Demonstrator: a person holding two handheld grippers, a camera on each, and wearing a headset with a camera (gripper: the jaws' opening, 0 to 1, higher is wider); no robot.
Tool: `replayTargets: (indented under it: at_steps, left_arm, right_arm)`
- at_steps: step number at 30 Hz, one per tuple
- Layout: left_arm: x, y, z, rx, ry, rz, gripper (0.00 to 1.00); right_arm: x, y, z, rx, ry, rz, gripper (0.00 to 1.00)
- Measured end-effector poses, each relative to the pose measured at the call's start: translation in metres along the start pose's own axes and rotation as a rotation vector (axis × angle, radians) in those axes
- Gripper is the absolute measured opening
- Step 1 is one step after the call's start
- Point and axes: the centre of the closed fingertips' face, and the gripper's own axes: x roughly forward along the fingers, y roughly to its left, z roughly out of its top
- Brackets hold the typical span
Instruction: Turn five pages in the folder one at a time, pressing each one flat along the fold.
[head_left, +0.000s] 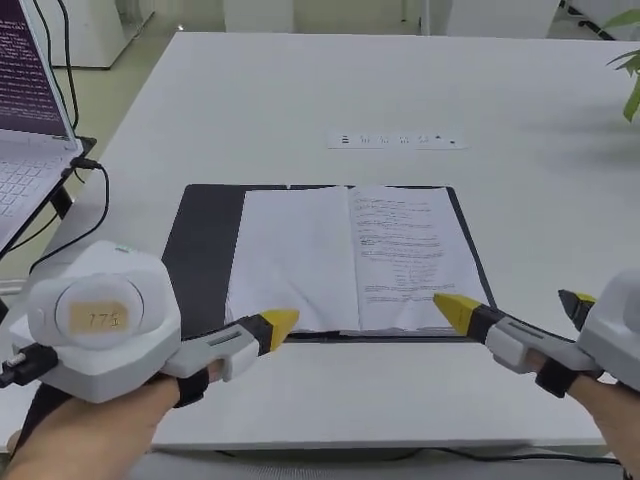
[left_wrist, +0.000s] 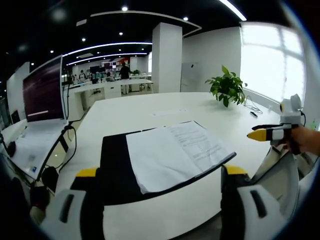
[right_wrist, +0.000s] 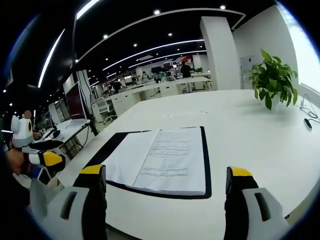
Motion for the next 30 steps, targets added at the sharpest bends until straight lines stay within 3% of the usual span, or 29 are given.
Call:
replayTargets:
  at_steps: [16, 24, 30]
  left_arm:
    - [0.009, -0.002, -0.006, 0.014, 0.019, -0.006, 0.94]
    - [0.031, -0.021, -0.007, 0.042, 0.041, -0.053, 0.91]
    - [0.052, -0.042, -0.007, 0.068, 0.057, -0.103, 0.89]
  right_arm:
    - [-0.004, -0.009, -0.001, 0.000, 0.007, -0.004, 0.98]
    - [-0.009, -0.017, -0.005, 0.028, 0.011, -0.008, 0.96]
    - [-0.013, -0.022, -0.008, 0.044, 0.015, -0.004, 0.94]
